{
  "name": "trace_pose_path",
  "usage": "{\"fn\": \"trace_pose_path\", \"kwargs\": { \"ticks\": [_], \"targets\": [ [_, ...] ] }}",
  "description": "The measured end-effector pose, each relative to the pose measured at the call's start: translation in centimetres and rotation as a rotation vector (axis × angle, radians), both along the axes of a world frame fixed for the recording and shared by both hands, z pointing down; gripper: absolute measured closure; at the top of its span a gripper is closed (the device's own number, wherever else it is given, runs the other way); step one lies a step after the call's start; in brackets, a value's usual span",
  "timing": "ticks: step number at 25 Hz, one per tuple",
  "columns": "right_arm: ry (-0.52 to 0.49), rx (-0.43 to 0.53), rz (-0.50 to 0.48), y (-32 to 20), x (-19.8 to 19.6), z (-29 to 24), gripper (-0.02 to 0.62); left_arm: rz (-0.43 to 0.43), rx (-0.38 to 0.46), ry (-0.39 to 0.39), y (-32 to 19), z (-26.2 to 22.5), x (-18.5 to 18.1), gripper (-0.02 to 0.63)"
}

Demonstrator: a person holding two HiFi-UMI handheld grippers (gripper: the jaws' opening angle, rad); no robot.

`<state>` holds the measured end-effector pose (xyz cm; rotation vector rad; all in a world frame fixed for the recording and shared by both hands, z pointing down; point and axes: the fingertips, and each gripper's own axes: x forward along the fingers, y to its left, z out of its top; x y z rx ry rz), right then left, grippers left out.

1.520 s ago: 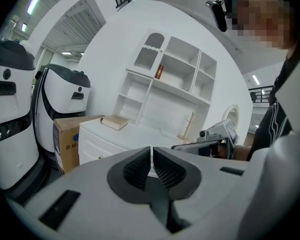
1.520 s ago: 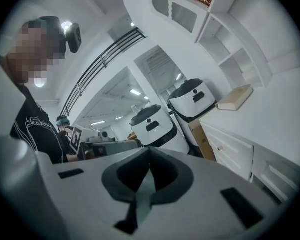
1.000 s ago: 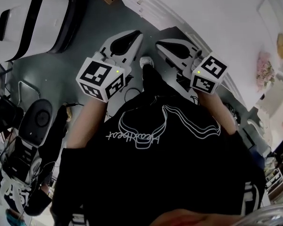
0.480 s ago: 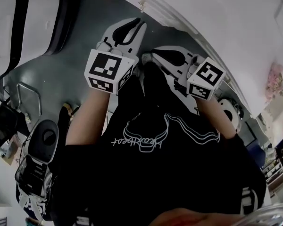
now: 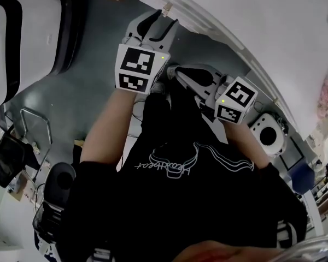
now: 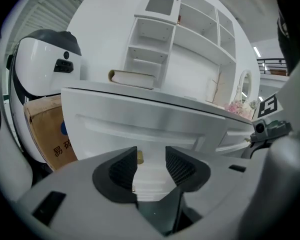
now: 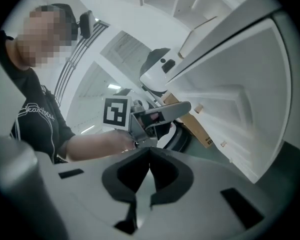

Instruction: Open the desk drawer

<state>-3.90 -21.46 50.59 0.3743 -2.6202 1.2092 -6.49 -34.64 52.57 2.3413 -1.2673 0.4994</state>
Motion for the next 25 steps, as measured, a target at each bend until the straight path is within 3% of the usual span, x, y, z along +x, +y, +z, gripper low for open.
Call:
{"fn": "trace_pose_path", "kwargs": {
  "ticks": [8, 18, 25],
  "targets": [
    [-0.015, -0.056, 0.044, -0.4, -0.2, 1.4, 0.589, 0.019, -0.004, -0.061, -2.8, 3.4, -0.5, 0.436],
    [-0.082, -0.103, 0.088, -1.0, -1.1, 0.8, 0.589, 0.012, -0.011, -0.036, -3.6, 4.6, -0.2, 0.440],
    [-0.073, -0.094, 0.092, -0.5, -1.6, 0.9, 0.591, 0.022, 0.026, -0.081, -3.7, 4.8, -0.1, 0.494]
  ]
}}
